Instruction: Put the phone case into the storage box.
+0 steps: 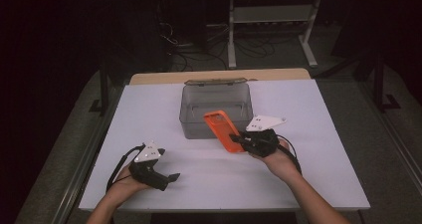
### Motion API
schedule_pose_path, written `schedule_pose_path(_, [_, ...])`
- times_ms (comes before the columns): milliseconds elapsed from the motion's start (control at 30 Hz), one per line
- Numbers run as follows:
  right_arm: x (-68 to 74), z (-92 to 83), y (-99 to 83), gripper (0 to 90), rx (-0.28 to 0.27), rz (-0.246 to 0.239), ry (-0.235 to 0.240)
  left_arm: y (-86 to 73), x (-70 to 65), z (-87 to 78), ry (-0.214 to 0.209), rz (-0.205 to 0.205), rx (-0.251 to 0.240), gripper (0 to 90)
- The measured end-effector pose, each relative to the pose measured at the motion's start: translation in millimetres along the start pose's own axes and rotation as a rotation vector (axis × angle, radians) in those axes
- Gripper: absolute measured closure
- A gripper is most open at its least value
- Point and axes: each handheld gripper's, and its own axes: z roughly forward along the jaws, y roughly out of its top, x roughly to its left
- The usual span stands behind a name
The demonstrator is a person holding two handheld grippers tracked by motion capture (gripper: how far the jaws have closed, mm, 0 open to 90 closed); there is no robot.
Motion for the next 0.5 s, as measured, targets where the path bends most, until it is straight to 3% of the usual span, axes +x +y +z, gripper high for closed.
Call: schedule_pose_path(500, [-13.3,-13.9,19.4,81.2,-0.031,0.005,-0.032,0.2,-0.9,0.7,0.009,0.006,-0.002,0.0])
